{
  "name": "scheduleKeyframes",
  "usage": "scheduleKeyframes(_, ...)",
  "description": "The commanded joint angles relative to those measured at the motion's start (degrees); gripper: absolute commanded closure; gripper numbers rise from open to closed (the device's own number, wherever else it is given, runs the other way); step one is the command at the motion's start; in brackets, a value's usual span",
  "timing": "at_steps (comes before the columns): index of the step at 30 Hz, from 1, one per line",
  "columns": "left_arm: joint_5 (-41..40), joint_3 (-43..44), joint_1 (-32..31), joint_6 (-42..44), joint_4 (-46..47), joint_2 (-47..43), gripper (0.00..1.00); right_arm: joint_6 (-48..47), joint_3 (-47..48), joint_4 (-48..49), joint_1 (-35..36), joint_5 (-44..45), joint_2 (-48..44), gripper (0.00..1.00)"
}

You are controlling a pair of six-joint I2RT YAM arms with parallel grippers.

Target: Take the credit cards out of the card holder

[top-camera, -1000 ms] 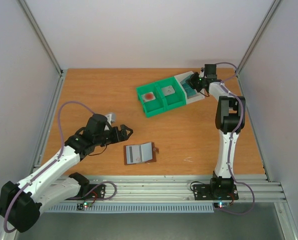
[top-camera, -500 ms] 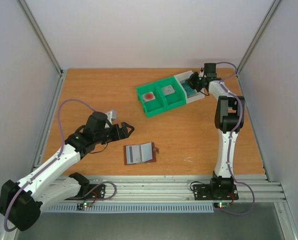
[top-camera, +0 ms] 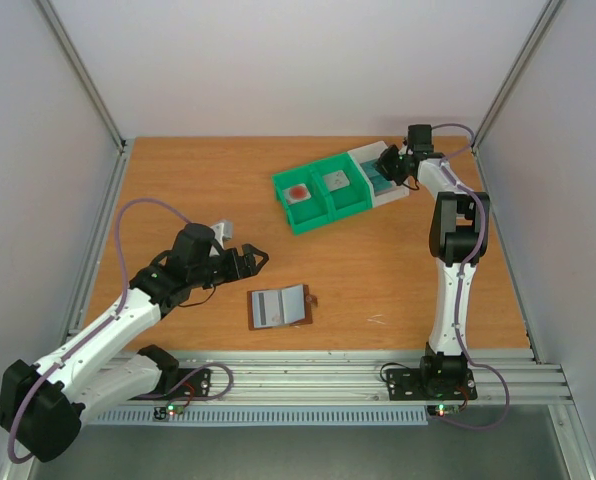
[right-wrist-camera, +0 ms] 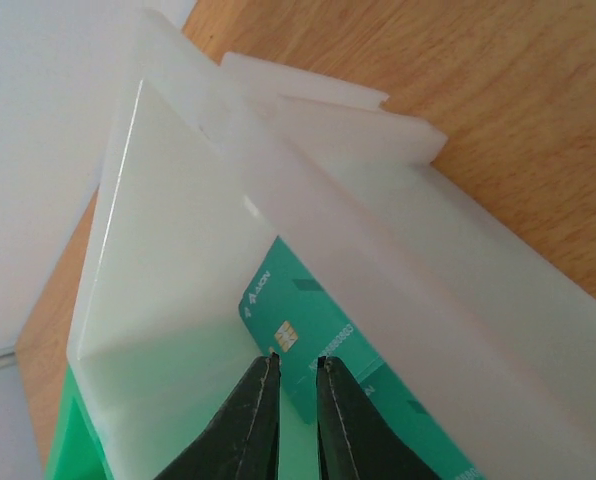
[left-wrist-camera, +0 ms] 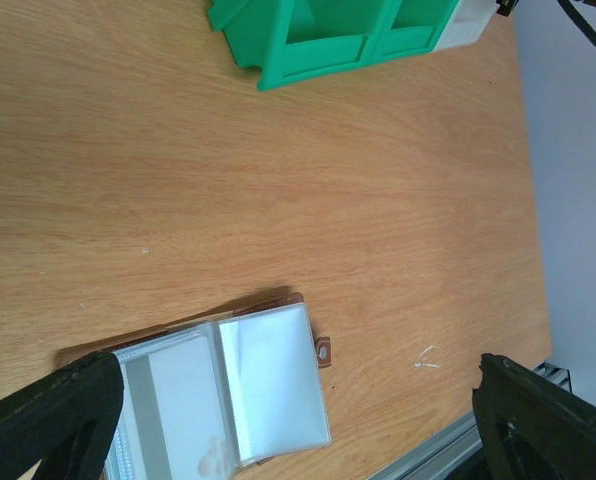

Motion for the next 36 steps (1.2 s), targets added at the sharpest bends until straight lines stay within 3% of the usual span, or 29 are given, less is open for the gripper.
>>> scheduleKeyframes(1, -0.1, 0.9, -0.1, 0.2, 3.0, 0.1, 0.04, -1.0, 1.4, -4.9, -0.6, 3.1, 2.3, 0.88)
scheduleKeyframes(16, -1.7, 1.6, -0.1, 0.5, 0.5, 1.5, 0.04, -2.7, -2.7, -5.1, 0.5, 1.9, -4.4, 0.8)
scheduleKeyframes(27, -1.6, 3.9, -0.1, 2.3, -5.4, 2.3, 0.04, -5.8, -16.5, -7.0, 6.3, 6.8, -21.2, 0.68)
scheduleKeyframes(36, -1.3, 4.6, -0.1, 4.1, -10.8, 0.0, 0.02, -11.8, -27.3, -12.2, 14.0, 14.5, -36.9, 0.49)
